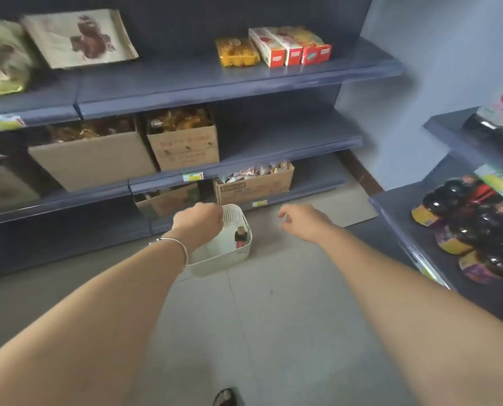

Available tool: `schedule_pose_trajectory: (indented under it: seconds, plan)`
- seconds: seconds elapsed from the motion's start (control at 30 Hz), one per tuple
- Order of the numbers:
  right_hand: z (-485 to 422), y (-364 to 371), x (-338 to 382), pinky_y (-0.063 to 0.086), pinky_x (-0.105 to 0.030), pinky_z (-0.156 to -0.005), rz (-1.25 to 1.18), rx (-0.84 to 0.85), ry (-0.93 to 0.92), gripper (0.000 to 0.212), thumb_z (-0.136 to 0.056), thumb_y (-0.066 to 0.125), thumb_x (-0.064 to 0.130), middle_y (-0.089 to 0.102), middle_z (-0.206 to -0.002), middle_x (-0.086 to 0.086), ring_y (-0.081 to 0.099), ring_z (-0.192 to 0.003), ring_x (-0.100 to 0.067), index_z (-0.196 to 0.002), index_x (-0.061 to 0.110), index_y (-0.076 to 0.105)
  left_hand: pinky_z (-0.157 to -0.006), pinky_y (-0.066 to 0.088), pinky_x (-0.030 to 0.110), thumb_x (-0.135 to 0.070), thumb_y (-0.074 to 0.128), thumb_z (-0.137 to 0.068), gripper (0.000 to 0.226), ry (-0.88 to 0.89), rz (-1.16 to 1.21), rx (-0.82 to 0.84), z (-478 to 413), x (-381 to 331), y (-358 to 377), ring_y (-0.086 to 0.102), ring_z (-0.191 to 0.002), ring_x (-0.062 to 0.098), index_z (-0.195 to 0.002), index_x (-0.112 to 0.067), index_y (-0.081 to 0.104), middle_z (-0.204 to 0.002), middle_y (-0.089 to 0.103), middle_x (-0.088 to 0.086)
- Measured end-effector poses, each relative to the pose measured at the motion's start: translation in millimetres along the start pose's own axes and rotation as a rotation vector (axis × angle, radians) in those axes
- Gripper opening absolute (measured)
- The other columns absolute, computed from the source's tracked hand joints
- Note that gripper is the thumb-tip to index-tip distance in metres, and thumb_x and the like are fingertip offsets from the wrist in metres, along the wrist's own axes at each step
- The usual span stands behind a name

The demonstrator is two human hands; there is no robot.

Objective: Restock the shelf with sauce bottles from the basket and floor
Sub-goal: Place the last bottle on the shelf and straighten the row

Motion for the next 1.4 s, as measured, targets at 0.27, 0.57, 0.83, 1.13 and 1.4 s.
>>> schedule_pose_trajectory:
  seconds: [0.27, 0.57, 0.83, 1.13, 1.4]
  plan:
    - [-125, 41, 40, 0.047, -0.034, -0.089, -0.003, 0.129, 0.027, 0.030, -0.093, 0.053, 0.033, 0.059, -0.124, -0.005, 0.057, -0.110, -0.027, -0.121, 0.022, 0.056, -0.074, 0.044, 0.033, -0.021, 0.035, -0.094, 0.028, -0.061, -0.016, 0.098, -102, 78, 28, 0.061, -0.095, 0.033, -0.107, -0.016, 0.059, -0.109, 0.064, 0.008]
    - [-297, 119, 23, 0.044, -0.030, -0.082, -0.041, 0.239, 0.098, 0.029, -0.093, 0.051, 0.034, 0.060, -0.122, -0.005, 0.058, -0.107, -0.026, -0.119, 0.023, 0.057, -0.084, 0.047, 0.034, -0.024, 0.037, -0.094, 0.028, -0.005, -0.017, 0.233, -258, 112, 124, 0.058, -0.109, 0.030, -0.112, -0.024, 0.058, -0.119, 0.061, 0.004]
    - [-416, 257, -8, 0.047, -0.036, -0.084, 0.029, 0.261, 0.131, 0.025, -0.092, 0.049, 0.023, 0.057, -0.118, -0.012, 0.056, -0.109, -0.031, -0.114, 0.012, 0.055, -0.088, 0.044, 0.032, -0.028, 0.038, -0.094, 0.033, 0.040, 0.029, 0.421, -355, 137, 263, 0.055, -0.114, 0.028, -0.125, -0.029, 0.049, -0.128, 0.057, 0.002]
    - [-506, 389, -37, 0.046, -0.035, -0.092, 0.298, 0.236, 0.182, 0.038, -0.088, 0.053, 0.009, 0.048, -0.128, -0.012, 0.054, -0.116, -0.031, -0.126, 0.012, 0.048, -0.092, 0.042, 0.031, -0.030, 0.039, -0.095, 0.035, 0.092, 0.008, 0.543, -406, 192, 397, 0.052, -0.119, 0.022, -0.130, -0.031, 0.043, -0.133, 0.053, -0.005]
    - [-483, 348, -13, 0.047, -0.035, -0.081, 0.187, 0.183, 0.101, 0.026, -0.088, 0.053, 0.012, 0.058, -0.113, -0.016, 0.059, -0.104, -0.035, -0.113, 0.005, 0.053, -0.093, 0.043, 0.033, -0.030, 0.040, -0.095, 0.036, 0.131, 0.011, 0.568, -395, 184, 365, 0.052, -0.120, 0.021, -0.131, -0.031, 0.041, -0.135, 0.052, -0.004]
Point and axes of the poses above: each hand's wrist, its own z-axis away from the middle knuckle, its own y-axis out of the palm, x = y × z, the point moved 1 cm from there along -z, towards the middle knuckle
